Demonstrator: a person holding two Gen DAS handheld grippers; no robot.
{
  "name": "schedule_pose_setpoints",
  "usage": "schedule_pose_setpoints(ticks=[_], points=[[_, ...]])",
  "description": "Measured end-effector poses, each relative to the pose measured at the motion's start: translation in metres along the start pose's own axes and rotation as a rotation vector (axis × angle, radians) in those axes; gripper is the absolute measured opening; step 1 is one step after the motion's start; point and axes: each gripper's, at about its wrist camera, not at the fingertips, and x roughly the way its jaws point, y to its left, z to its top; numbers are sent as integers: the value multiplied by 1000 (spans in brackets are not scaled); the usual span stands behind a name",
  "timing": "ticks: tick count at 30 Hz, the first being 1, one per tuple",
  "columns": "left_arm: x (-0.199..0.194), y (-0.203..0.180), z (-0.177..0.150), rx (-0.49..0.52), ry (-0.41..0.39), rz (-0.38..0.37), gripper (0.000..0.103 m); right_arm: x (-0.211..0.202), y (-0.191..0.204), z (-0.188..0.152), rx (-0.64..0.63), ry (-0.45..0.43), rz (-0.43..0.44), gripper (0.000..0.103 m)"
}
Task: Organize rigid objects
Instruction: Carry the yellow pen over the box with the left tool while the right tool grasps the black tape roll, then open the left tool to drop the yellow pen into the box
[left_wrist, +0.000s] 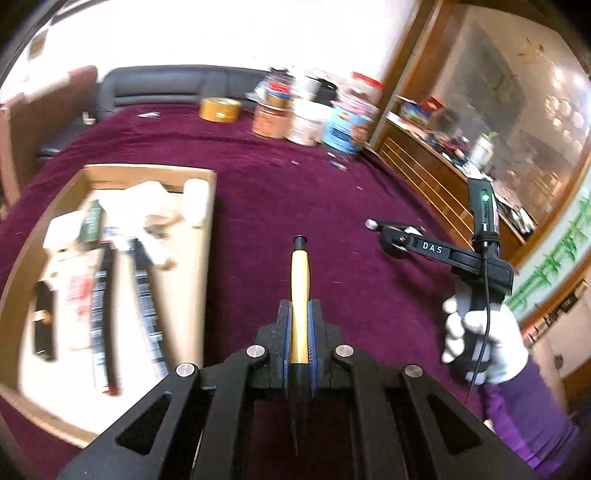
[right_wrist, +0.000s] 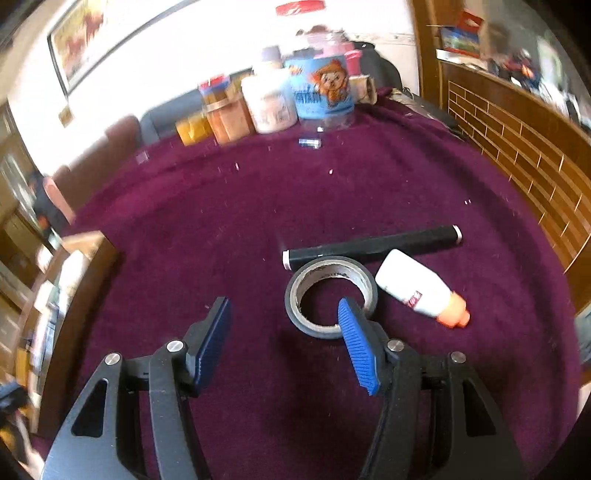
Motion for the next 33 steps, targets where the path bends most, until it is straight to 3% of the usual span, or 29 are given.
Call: schedule_pose_setpoints(ticks=[3,5,6,7,8,9,18,27,33], points=[[-13,16,-4,-13,-35,57,6,18,10,4,-60,61,-54,58],[-18,27,-6,-34,-42,62,6,27,14,4,-99,88,-90,50],[-21,33,-7,-44,-50,73,6,28,14,5,-112,84,-96,43],[-24,37,-8,-52,-57,80,6,28,13,5,-113,86,-92,26],[-26,43,-9,-63,-62,87,6,27,12,7,-113,90,-96,15],[-29,49,-10,-74,-68,98,6,26,10,7,-103,98,-84,9],[-43,91,-22,-155,-89,148,6,-19,25,0,-50,35,65,9],[-54,126,-13,-201,-84,207,6,-52,100,-3,-144,27,247,9],[-36,159,2,-220,-17,257,6,-57,156,-15,-234,55,328,9]])
